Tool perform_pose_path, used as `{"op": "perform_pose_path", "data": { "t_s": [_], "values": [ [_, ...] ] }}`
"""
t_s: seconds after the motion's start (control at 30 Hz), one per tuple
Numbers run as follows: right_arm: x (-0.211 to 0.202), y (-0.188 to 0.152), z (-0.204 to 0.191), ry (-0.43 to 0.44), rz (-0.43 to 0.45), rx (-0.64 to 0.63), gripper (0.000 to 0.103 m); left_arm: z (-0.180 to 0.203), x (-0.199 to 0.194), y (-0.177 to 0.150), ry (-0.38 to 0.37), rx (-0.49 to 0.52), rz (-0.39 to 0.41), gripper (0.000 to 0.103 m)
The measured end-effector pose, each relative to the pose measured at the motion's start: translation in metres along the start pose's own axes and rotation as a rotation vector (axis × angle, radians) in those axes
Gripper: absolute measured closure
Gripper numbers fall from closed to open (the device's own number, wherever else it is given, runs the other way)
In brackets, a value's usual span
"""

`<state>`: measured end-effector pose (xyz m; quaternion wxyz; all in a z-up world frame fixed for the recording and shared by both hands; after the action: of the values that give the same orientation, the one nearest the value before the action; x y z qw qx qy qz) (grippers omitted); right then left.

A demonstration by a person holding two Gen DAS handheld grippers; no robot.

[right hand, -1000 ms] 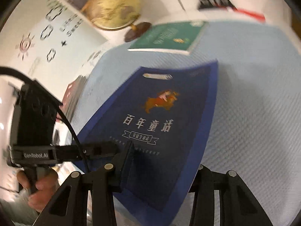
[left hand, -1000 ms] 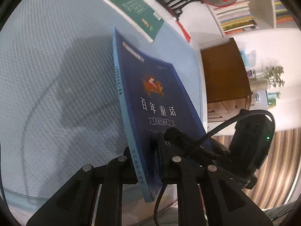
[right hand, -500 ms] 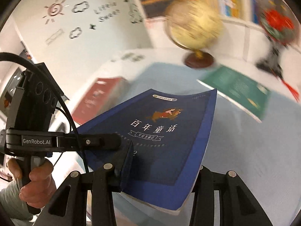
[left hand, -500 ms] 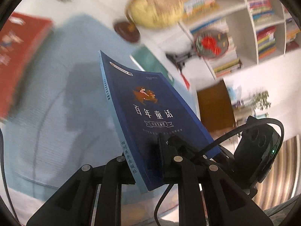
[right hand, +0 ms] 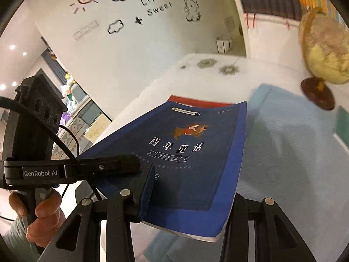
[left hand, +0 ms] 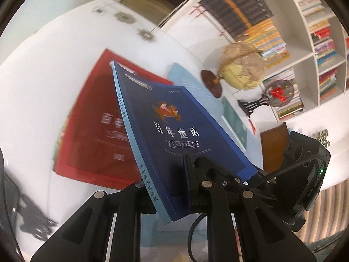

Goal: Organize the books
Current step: 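Carry the blue book with the left gripper onto the stack, then lower the blue book onto the stack and open the left gripper, then move both grippers back over the mat to the green book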

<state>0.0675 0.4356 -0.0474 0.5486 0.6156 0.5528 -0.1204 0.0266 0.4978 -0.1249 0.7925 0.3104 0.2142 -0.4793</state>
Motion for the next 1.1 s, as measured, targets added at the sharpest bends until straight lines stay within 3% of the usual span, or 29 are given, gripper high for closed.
{"op": "perform_pose_path", "data": {
  "t_s": [0.13, 0.27, 0.33, 0.47, 0.57, 0.67, 0.87, 1.0, 1.1],
  "values": [
    [0.016, -0.002, -0.011, 0.005, -0.027, 0.025, 0.061, -0.033, 0.001, 0.009, -0.029, -0.075, -0.035, 0.082],
    [0.033, -0.002, -0.019, -0.009, -0.062, 0.034, 0.061, -0.058, -0.002, 0.013, 0.015, -0.116, -0.041, 0.076],
    [0.039, -0.004, -0.021, -0.009, -0.082, 0.041, 0.061, -0.072, -0.002, 0.012, 0.048, -0.146, -0.058, 0.068],
    [0.048, -0.012, -0.019, -0.022, -0.120, 0.055, 0.061, -0.090, -0.002, 0.011, 0.080, -0.203, -0.076, 0.067],
    [0.052, -0.015, -0.015, -0.018, -0.136, 0.078, 0.061, -0.092, -0.005, 0.010, 0.048, -0.237, -0.063, 0.067],
    [0.052, -0.015, -0.014, -0.018, -0.148, 0.082, 0.061, -0.095, -0.008, 0.011, 0.061, -0.237, -0.049, 0.067],
    [0.057, -0.018, -0.028, 0.003, -0.158, 0.042, 0.060, -0.104, -0.022, 0.019, 0.158, -0.259, 0.053, 0.065],
    [0.058, -0.027, -0.029, 0.022, -0.186, 0.040, 0.056, -0.123, -0.043, 0.023, 0.302, -0.312, 0.160, 0.065],
    [0.045, -0.035, -0.020, 0.021, -0.194, 0.030, 0.052, -0.116, -0.056, 0.023, 0.325, -0.288, 0.203, 0.065]
  ]
}}
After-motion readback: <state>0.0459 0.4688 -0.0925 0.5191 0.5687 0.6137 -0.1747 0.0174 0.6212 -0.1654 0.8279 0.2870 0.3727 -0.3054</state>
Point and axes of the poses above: each gripper's, at about its wrist camera, not at the fingertips, and x roughly the way its jaws point, z to its right, y to its top, the point moved 7 cm from there along x, roughly the way its jaws point, and after that the axes turned 6 degrees about -y, right-handed, at the moved point
